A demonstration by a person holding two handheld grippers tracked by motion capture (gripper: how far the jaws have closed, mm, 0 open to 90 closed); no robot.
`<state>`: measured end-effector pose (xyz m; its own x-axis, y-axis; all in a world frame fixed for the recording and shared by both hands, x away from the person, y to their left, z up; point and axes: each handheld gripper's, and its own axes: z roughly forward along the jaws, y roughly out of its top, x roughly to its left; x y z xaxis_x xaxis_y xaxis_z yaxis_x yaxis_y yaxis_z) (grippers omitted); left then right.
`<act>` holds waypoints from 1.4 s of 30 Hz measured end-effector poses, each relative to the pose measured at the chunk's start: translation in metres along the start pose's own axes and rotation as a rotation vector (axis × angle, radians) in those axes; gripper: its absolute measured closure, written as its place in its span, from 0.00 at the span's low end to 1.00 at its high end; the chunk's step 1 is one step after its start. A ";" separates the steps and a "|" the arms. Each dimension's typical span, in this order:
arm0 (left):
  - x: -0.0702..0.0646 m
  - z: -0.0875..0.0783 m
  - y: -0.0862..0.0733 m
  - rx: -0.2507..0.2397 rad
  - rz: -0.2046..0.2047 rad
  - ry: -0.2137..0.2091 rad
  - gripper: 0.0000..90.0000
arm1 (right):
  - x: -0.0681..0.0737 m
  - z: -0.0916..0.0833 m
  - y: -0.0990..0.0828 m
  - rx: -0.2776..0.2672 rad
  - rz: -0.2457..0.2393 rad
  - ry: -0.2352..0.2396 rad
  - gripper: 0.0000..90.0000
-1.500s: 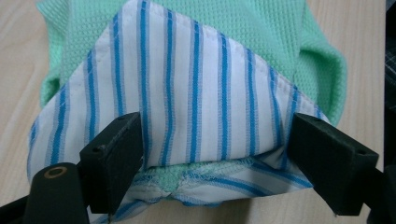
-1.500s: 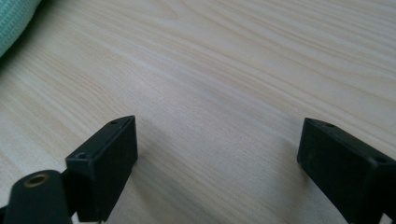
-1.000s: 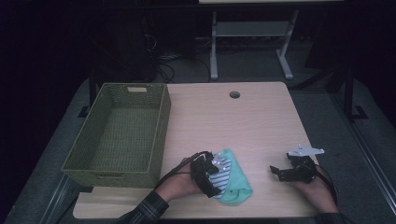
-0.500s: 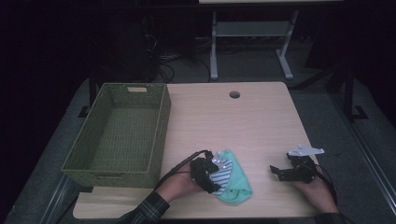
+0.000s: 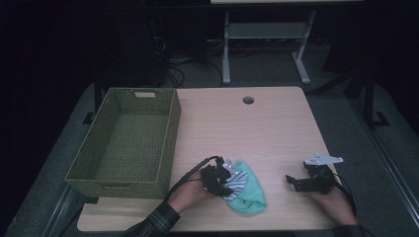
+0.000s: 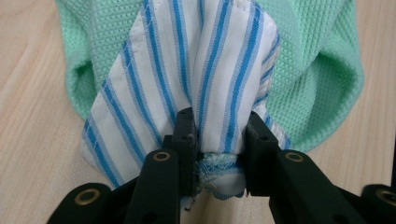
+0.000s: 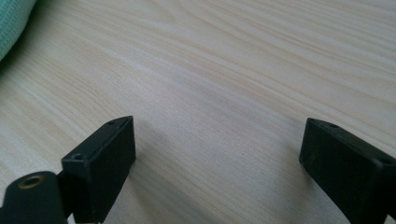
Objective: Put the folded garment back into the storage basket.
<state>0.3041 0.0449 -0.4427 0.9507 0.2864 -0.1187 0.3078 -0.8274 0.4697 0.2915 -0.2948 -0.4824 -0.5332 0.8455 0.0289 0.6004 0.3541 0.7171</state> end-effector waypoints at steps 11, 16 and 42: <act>0.004 -0.012 0.003 -0.038 -0.029 -0.026 0.79 | 0.000 0.000 0.000 -0.001 0.000 -0.003 0.11; 0.006 -0.021 0.006 -0.049 -0.026 -0.024 0.79 | 0.000 0.000 0.000 0.000 0.000 -0.002 0.11; 0.016 -0.087 0.019 -0.140 -0.076 0.021 0.79 | -0.001 0.000 0.000 0.001 0.008 -0.011 0.11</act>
<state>0.3216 0.0761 -0.3598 0.9235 0.3568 -0.1406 0.3693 -0.7281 0.5775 0.2916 -0.2953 -0.4824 -0.5223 0.8523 0.0269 0.6048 0.3480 0.7163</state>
